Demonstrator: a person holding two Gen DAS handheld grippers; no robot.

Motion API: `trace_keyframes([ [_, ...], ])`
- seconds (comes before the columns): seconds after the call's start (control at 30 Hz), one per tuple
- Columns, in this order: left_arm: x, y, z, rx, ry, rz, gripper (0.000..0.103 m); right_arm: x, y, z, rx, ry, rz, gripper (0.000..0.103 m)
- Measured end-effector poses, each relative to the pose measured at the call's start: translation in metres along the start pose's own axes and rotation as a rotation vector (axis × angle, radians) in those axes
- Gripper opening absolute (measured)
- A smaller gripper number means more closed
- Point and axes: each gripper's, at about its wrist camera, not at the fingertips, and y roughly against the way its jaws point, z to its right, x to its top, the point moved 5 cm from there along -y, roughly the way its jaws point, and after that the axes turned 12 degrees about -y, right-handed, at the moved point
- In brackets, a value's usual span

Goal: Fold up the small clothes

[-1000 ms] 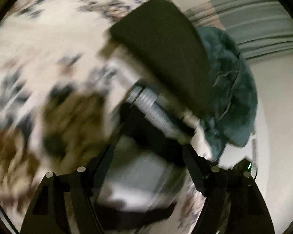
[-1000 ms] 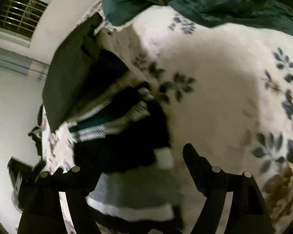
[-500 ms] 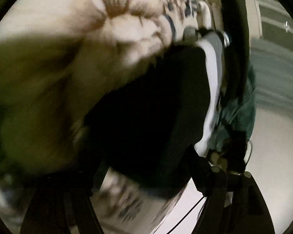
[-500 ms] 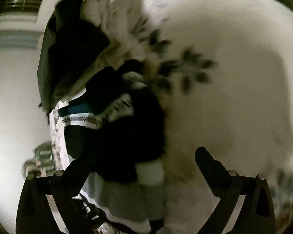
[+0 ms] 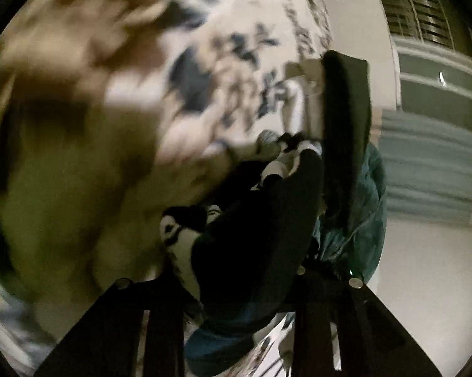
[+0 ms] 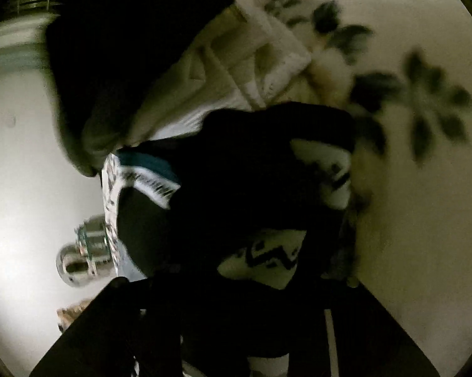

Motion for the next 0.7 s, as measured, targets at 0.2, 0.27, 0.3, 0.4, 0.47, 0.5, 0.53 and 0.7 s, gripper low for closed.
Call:
trace_keyframes([
  [0.2, 0.027, 0.019, 0.005, 0.118, -0.257, -0.321, 0.025, -0.147, 0.061, 0.025, 0.029, -0.175, 0.110, 0.020],
  [0.27, 0.020, 0.011, -0.005, 0.197, -0.313, -0.455, 0.029, -0.204, 0.060, 0.047, -0.017, -0.260, 0.102, 0.020],
  [0.3, 0.014, 0.008, -0.008, 0.211, -0.344, -0.502, 0.030, -0.219, 0.055, 0.053, -0.040, -0.279, 0.098, 0.022],
  [0.4, 0.008, -0.001, -0.007, 0.269, -0.410, -0.544, 0.037, -0.242, 0.038, 0.087, -0.147, -0.324, 0.082, 0.046],
  [0.47, 0.009, 0.003, 0.007, 0.324, -0.472, -0.506, 0.039, -0.237, 0.045, 0.090, -0.171, -0.314, 0.077, 0.056],
  [0.5, 0.009, 0.006, 0.013, 0.347, -0.494, -0.490, 0.040, -0.235, 0.053, 0.089, -0.200, -0.290, 0.081, 0.061],
  [0.53, 0.008, 0.014, 0.019, 0.376, -0.520, -0.464, 0.045, -0.232, 0.062, 0.086, -0.232, -0.257, 0.091, 0.065],
  [0.7, -0.015, 0.089, 0.013, 0.569, -0.555, -0.281, 0.091, -0.221, 0.116, 0.075, -0.356, -0.103, 0.144, 0.068],
])
